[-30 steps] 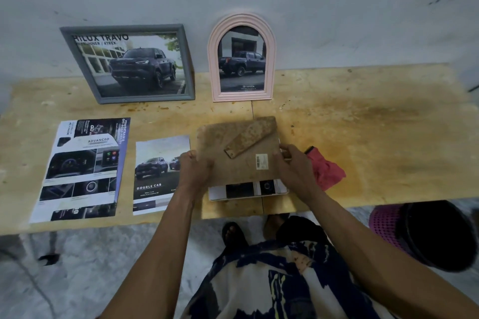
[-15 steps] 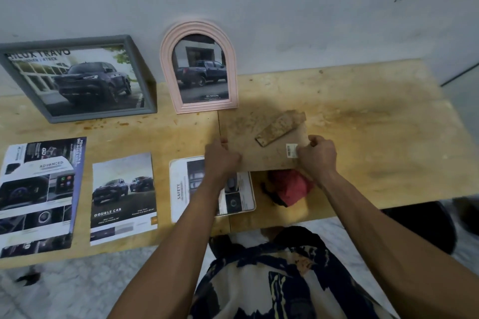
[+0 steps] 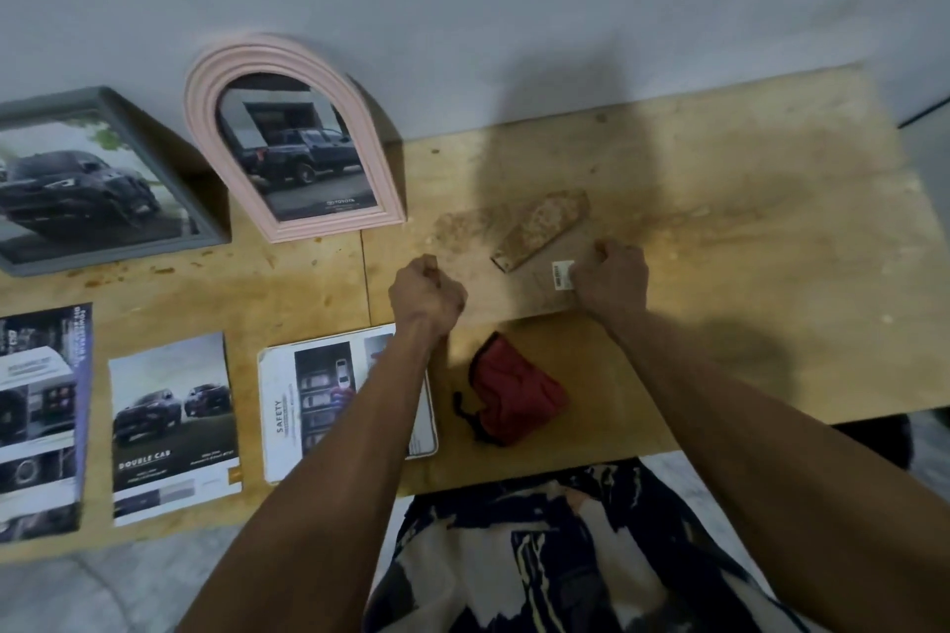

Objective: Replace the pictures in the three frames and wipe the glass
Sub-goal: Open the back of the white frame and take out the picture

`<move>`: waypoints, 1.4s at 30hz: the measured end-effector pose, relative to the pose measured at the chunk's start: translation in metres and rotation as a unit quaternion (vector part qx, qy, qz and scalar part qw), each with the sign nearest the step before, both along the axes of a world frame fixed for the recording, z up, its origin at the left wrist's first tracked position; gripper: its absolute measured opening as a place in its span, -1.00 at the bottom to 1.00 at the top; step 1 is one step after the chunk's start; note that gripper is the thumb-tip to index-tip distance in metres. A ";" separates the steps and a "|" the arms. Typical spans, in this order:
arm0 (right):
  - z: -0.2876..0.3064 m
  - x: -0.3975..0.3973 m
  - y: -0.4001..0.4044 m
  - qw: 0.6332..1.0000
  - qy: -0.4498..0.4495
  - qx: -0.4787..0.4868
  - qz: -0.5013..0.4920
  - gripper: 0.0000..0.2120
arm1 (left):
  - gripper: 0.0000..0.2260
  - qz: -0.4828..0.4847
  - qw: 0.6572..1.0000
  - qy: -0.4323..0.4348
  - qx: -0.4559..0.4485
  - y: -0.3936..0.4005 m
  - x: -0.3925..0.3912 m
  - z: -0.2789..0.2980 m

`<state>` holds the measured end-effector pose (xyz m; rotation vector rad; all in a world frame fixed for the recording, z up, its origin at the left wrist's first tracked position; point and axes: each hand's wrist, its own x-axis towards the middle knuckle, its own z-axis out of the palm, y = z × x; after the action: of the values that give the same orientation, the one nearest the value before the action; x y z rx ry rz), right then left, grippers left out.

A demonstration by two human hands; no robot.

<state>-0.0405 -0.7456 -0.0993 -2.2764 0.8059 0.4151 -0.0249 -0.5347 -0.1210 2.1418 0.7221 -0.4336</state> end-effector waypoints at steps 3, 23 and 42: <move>-0.004 0.005 -0.006 0.999 0.004 -0.024 0.043 -0.54 | -0.84 0.009 0.999 0.019 0.045 -0.008 0.003 -0.010; -0.014 -0.003 0.013 0.995 -0.009 -0.079 0.059 -0.45 | -0.74 -0.049 0.998 -0.034 0.022 -0.003 -0.012 0.005; -0.010 -0.102 0.234 0.962 -0.072 -0.056 0.257 -0.55 | -0.59 -0.115 0.982 -0.050 0.139 0.225 -0.108 0.009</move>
<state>-0.1425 -0.5118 -0.1091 -2.5784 0.1568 0.4326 -0.1331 -0.3102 -0.1125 2.5045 0.5031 -0.3582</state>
